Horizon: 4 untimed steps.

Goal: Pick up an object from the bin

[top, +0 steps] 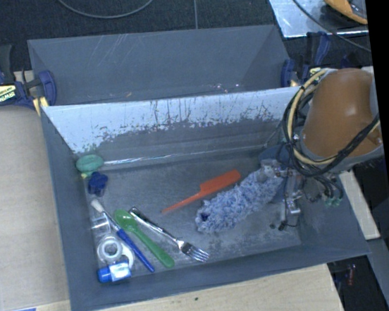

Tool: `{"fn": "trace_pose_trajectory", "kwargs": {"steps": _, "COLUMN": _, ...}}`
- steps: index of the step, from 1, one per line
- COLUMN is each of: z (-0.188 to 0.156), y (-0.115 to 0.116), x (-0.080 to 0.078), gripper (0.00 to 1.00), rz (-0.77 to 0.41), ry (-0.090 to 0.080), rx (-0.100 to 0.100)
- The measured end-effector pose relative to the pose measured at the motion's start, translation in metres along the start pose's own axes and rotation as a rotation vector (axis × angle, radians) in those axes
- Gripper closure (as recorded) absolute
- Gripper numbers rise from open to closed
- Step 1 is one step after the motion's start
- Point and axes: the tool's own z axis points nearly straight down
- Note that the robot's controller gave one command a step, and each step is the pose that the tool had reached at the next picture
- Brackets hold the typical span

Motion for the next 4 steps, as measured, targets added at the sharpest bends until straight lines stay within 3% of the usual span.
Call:
{"fn": "trace_pose_trajectory", "kwargs": {"steps": 2, "z": -0.002, "y": 0.004, "x": -0.008, "gripper": 0.00, "rz": -0.016, "ry": -0.008, "rx": 0.002}}
{"fn": "trace_pose_trajectory", "kwargs": {"steps": 3, "z": -0.003, "y": -0.047, "x": -0.039, "gripper": 0.00, "rz": 0.045, "ry": -0.015, "rx": 0.005}}
{"fn": "trace_pose_trajectory", "kwargs": {"steps": 4, "z": 0.002, "y": -0.035, "x": -0.027, "gripper": 0.00, "rz": 0.024, "ry": -0.016, "rx": 0.005}}
